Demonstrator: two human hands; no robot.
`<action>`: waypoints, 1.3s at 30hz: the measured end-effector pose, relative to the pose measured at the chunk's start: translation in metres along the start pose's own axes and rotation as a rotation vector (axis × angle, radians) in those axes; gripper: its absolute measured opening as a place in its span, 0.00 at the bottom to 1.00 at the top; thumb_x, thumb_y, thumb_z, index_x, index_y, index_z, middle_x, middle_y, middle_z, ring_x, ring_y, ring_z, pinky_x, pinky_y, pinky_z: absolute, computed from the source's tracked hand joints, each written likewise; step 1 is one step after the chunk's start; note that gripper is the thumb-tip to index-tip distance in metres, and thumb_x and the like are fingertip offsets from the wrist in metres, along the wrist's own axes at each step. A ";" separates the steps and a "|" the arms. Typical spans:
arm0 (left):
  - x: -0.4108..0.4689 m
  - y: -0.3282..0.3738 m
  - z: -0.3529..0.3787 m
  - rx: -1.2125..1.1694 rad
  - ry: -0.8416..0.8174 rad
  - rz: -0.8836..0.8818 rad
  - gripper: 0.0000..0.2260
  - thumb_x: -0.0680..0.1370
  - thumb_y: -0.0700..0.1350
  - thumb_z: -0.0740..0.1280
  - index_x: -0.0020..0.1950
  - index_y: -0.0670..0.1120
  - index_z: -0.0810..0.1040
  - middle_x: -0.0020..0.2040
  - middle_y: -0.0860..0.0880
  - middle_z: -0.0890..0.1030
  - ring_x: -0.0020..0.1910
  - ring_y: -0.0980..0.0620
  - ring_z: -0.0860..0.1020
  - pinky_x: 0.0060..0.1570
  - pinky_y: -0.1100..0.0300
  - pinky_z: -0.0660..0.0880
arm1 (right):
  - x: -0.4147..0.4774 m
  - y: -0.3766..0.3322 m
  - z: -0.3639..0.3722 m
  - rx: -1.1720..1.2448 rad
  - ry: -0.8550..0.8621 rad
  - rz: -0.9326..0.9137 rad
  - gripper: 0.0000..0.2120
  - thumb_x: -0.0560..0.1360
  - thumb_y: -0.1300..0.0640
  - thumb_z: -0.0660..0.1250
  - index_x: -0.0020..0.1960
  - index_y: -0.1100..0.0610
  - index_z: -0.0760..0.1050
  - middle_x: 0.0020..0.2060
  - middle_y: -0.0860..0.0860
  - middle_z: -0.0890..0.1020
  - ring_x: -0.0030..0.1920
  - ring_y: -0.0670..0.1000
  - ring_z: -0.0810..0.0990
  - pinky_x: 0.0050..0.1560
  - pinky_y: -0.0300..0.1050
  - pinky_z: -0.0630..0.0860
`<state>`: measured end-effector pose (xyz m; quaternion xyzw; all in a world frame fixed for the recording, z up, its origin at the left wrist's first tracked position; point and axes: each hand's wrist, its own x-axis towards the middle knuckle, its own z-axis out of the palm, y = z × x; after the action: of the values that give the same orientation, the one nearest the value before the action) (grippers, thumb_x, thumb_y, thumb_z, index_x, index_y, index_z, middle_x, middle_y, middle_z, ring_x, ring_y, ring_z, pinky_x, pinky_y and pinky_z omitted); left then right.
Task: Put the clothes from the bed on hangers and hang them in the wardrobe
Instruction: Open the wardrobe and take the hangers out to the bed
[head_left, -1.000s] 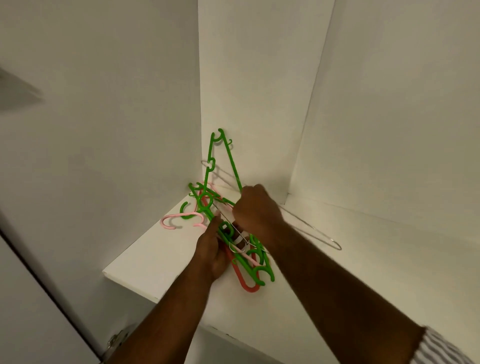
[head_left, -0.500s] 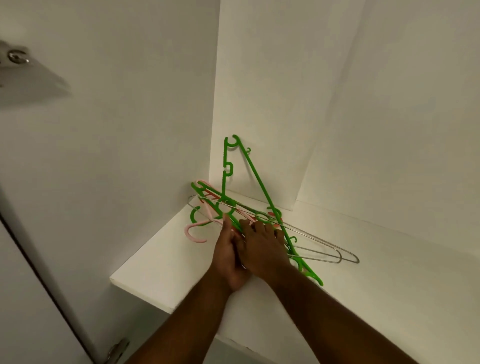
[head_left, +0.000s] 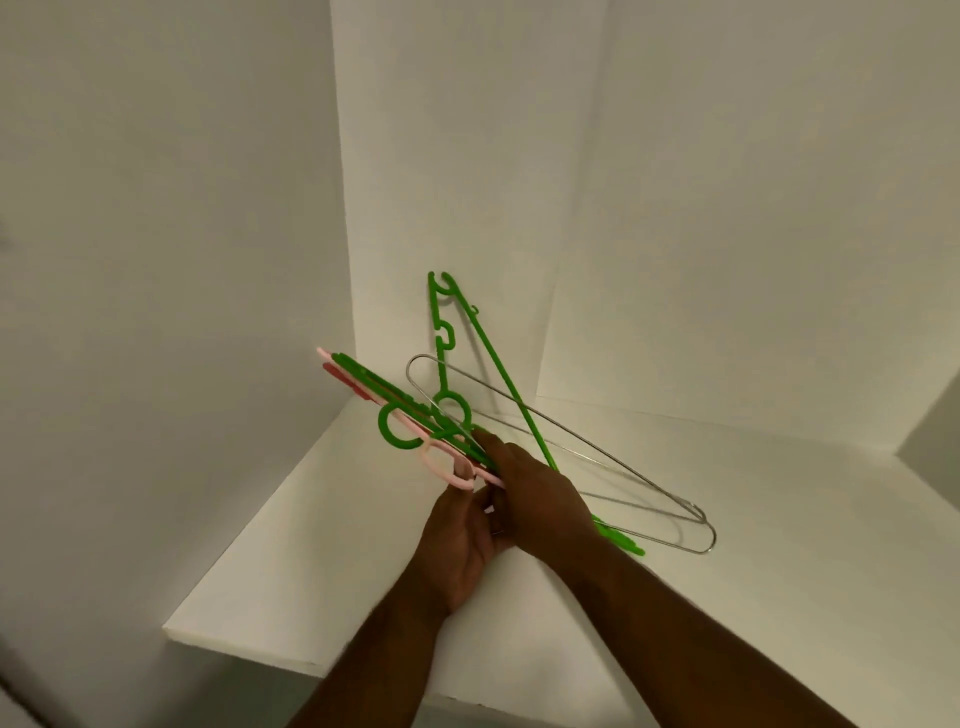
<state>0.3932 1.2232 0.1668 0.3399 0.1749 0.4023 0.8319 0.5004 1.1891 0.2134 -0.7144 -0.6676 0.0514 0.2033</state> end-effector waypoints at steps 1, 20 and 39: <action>-0.005 0.001 0.005 0.091 0.041 0.020 0.27 0.69 0.66 0.69 0.60 0.49 0.82 0.59 0.41 0.83 0.53 0.43 0.85 0.45 0.46 0.82 | -0.002 -0.002 -0.004 -0.006 0.013 -0.001 0.35 0.77 0.55 0.69 0.79 0.42 0.57 0.61 0.45 0.78 0.51 0.49 0.83 0.46 0.42 0.75; -0.015 -0.070 0.145 0.311 0.508 0.123 0.45 0.59 0.60 0.80 0.69 0.54 0.60 0.67 0.44 0.69 0.63 0.42 0.73 0.57 0.41 0.79 | -0.098 0.066 -0.228 0.617 0.186 0.090 0.08 0.77 0.60 0.64 0.39 0.57 0.71 0.28 0.52 0.73 0.25 0.50 0.69 0.28 0.41 0.69; 0.021 -0.102 0.090 2.257 0.120 0.271 0.16 0.83 0.60 0.56 0.60 0.50 0.74 0.59 0.51 0.76 0.63 0.48 0.72 0.68 0.46 0.60 | -0.140 0.172 -0.202 0.596 0.335 0.371 0.09 0.80 0.57 0.63 0.41 0.57 0.72 0.32 0.54 0.73 0.28 0.48 0.70 0.34 0.44 0.71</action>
<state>0.5133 1.1558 0.1581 0.8910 0.4385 0.1174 -0.0094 0.7162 1.0032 0.3078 -0.7313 -0.4401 0.1614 0.4955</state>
